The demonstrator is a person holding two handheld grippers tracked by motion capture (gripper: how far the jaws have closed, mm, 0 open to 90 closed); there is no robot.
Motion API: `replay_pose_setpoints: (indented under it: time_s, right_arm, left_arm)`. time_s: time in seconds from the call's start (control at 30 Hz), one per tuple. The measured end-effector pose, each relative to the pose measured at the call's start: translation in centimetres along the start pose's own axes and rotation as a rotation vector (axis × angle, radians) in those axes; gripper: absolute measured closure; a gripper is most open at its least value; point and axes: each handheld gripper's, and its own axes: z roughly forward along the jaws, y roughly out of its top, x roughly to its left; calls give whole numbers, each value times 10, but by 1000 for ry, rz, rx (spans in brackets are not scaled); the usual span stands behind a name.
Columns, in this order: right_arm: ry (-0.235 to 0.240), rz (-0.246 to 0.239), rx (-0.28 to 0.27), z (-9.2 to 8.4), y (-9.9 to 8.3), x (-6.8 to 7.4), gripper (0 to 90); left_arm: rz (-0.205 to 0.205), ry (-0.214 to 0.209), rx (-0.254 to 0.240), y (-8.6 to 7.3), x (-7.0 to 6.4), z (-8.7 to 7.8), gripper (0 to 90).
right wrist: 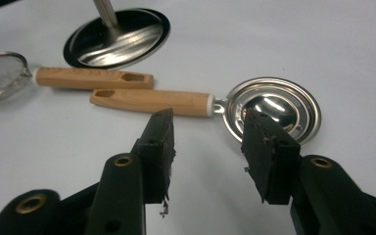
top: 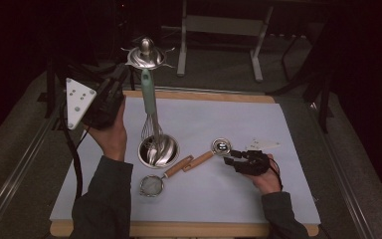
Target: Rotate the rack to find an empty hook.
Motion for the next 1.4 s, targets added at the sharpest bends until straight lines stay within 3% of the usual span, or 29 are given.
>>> replay_pose_setpoints:
  time_s: [0.93,1.4]
  right_arm:
    - [7,6,-3,-1,-1,-1,553]
    - [0,15,-7,-3,-1,-5,553]
  left_arm:
    - [-5,60,47,1,20,16,898]
    - [-16,32,78,2,27,13,898]
